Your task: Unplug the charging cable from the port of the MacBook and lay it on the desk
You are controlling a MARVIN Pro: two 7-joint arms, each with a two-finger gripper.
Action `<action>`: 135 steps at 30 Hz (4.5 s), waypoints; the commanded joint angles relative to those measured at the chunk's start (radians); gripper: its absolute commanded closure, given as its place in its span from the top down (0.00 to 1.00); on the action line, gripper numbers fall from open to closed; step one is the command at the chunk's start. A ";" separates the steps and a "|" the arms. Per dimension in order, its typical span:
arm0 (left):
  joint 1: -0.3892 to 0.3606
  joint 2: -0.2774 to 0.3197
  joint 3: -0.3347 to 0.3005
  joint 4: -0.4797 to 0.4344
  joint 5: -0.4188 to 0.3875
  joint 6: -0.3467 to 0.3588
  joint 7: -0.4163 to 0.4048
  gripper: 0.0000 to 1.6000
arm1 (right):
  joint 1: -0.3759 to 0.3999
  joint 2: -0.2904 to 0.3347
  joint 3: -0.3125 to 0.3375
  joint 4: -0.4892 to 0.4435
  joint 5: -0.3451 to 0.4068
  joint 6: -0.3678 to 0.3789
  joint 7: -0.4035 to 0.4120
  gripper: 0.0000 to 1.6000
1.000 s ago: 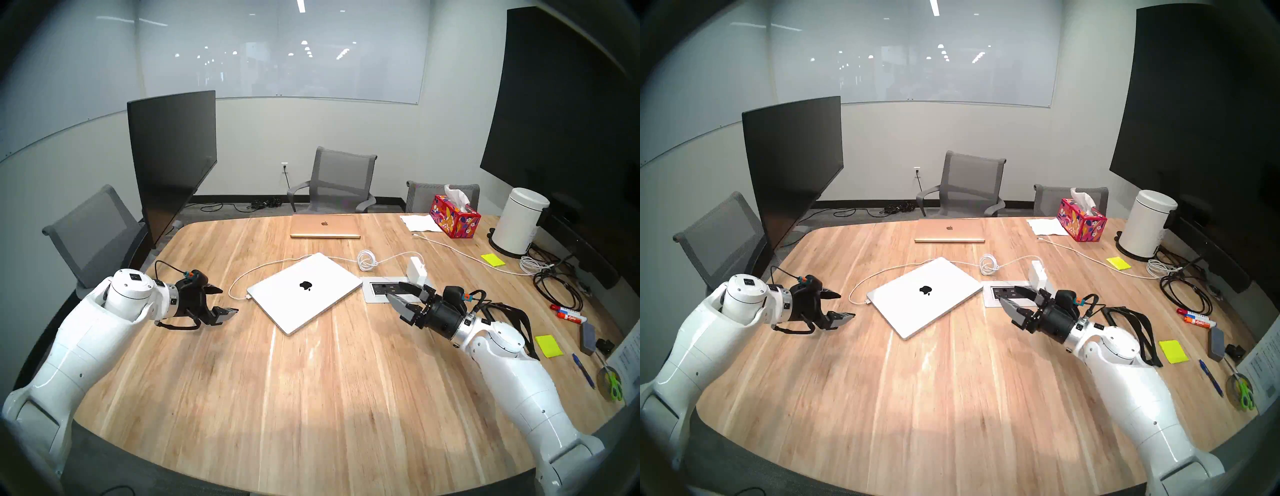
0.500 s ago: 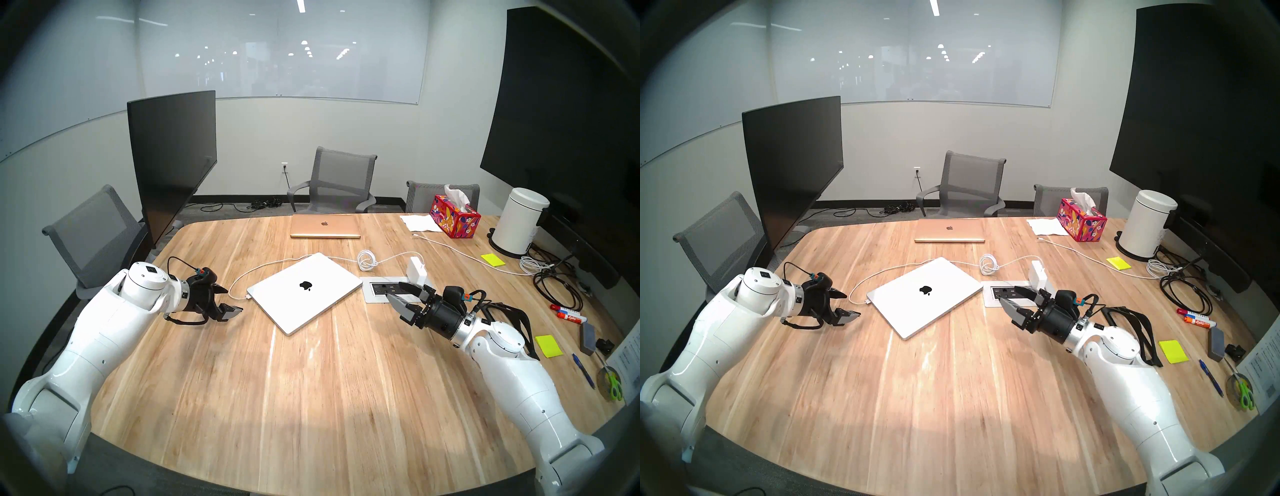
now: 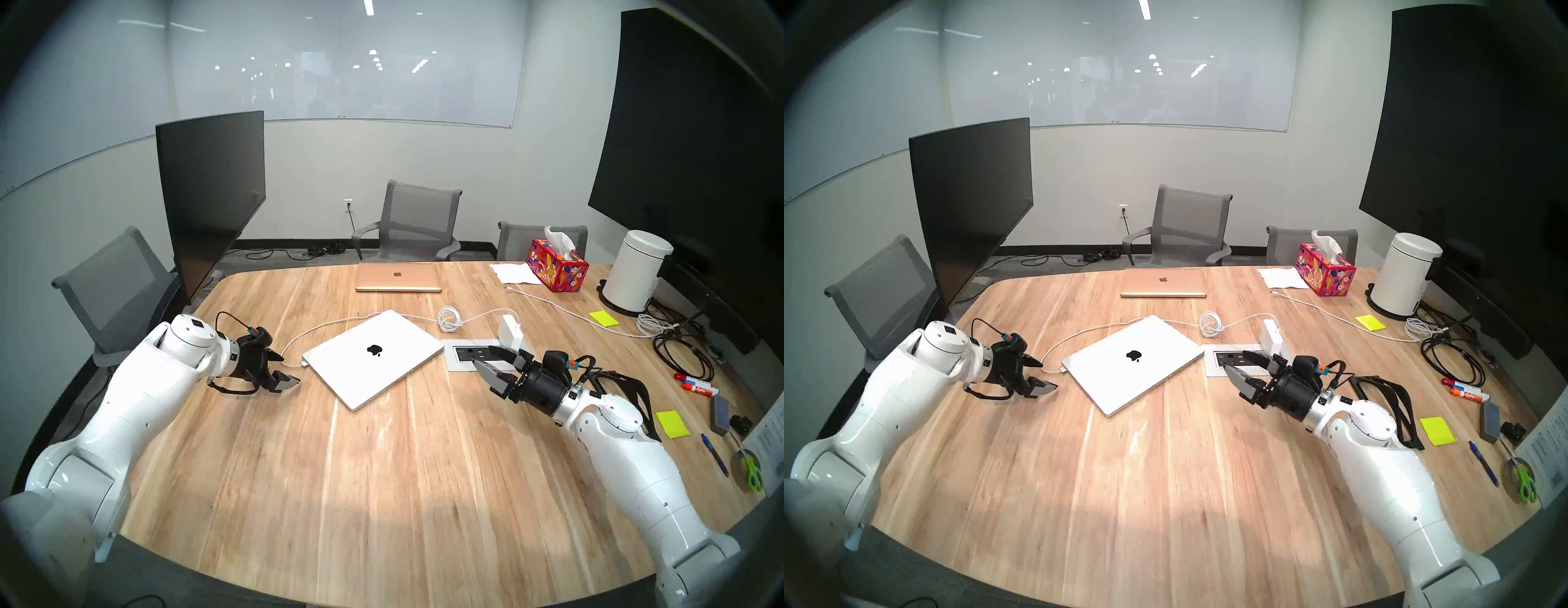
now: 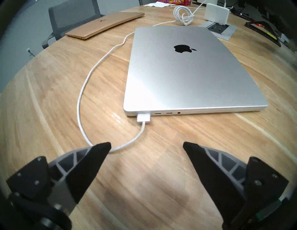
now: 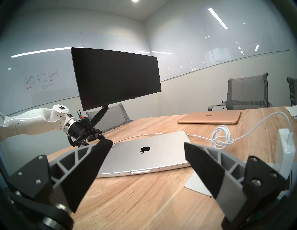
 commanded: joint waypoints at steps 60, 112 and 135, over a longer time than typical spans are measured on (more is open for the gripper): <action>-0.320 -0.132 -0.002 0.455 0.081 -0.293 -0.210 0.00 | 0.008 0.001 0.009 -0.016 0.001 0.003 -0.002 1.00; 0.080 0.094 -0.170 0.018 -0.019 -0.279 -0.314 0.00 | 0.007 -0.001 0.012 -0.018 -0.002 0.007 -0.003 1.00; 0.093 0.083 -0.163 0.015 -0.010 -0.292 -0.286 0.78 | 0.007 -0.002 0.014 -0.018 -0.003 0.008 -0.002 1.00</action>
